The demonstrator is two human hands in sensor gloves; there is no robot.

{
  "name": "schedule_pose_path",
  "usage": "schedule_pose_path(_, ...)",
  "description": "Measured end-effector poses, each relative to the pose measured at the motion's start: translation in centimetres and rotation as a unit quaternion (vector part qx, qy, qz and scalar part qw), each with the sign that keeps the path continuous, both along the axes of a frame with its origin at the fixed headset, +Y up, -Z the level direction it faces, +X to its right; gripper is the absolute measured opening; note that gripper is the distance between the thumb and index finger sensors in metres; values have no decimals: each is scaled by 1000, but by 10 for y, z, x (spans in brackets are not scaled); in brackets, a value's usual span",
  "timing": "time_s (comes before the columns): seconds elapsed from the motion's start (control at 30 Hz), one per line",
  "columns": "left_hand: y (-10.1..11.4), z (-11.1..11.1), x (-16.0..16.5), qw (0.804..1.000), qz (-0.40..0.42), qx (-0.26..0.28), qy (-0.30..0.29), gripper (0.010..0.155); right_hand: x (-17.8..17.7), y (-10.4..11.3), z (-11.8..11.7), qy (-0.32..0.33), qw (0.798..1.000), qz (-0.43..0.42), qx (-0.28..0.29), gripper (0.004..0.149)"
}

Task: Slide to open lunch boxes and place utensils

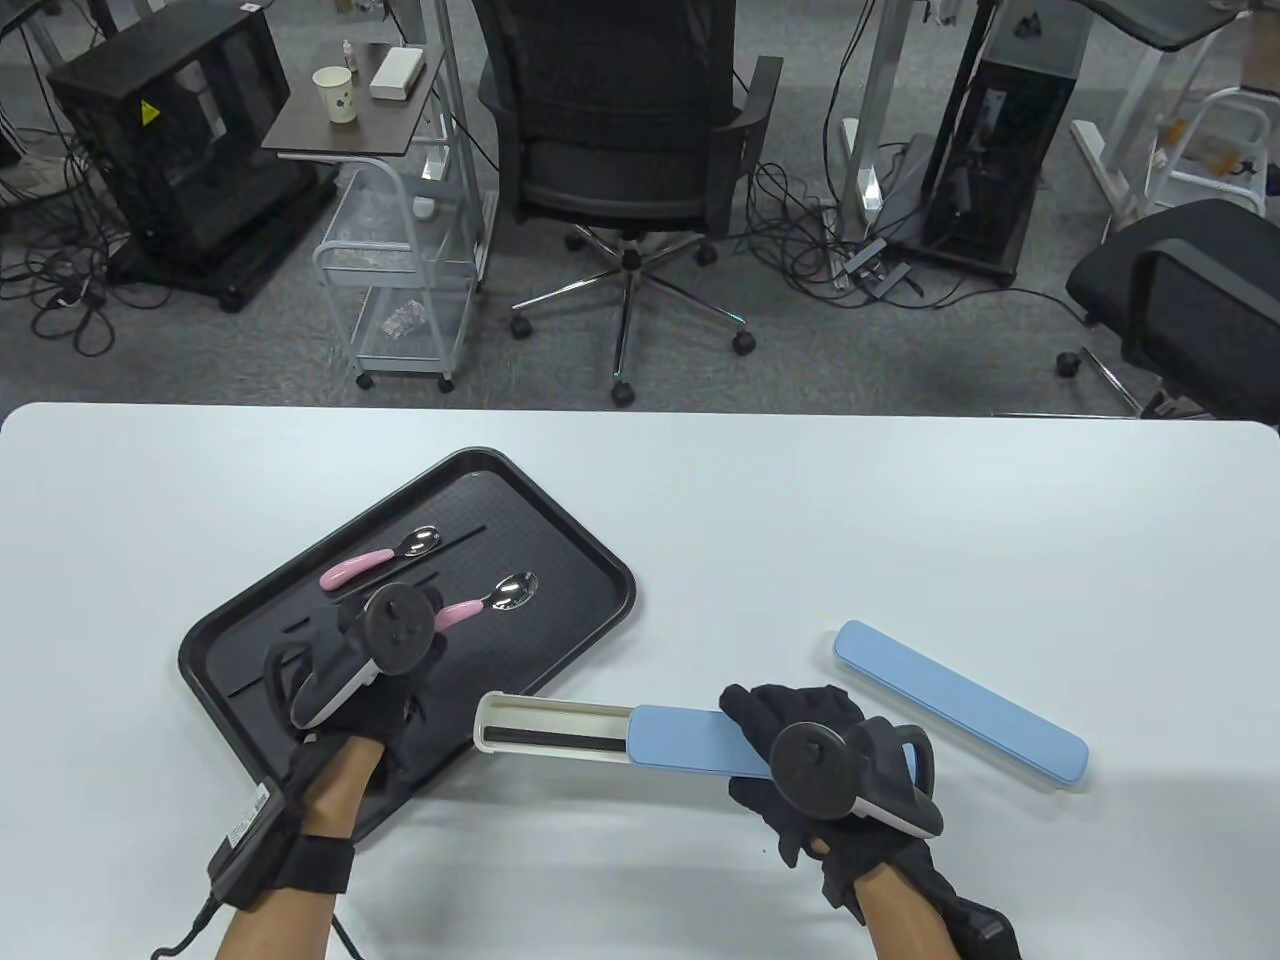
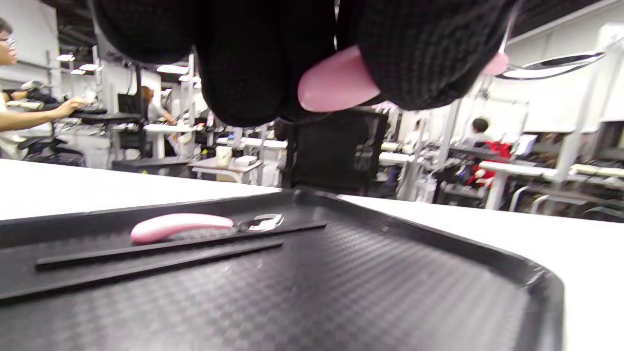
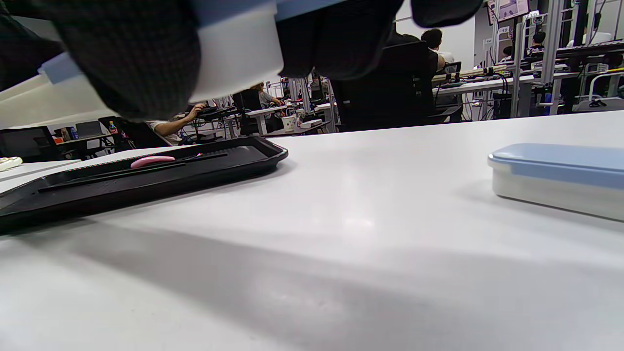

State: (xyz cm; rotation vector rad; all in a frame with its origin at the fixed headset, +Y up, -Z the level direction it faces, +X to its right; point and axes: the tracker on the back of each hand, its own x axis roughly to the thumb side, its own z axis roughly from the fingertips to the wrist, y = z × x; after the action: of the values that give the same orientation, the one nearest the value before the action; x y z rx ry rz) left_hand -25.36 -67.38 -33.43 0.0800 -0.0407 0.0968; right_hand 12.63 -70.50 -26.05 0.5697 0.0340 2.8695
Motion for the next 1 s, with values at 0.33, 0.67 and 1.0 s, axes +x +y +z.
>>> schedule_pose_path(0.33, 6, 66, 6, 994, 9, 76, -80, 56, 0, 0, 0, -5, 1000, 6, -2, 77)
schedule_pose_path(0.67, -8, 86, 28, 987, -70, 74, -124, 56, -6, -3, 1, -1, 1000, 22, -2, 77)
schedule_pose_path(1.0, -19, 95, 61, 973, -134, 84, -165, 55, -17, -2, 6, 15, 999, 30, 6, 77)
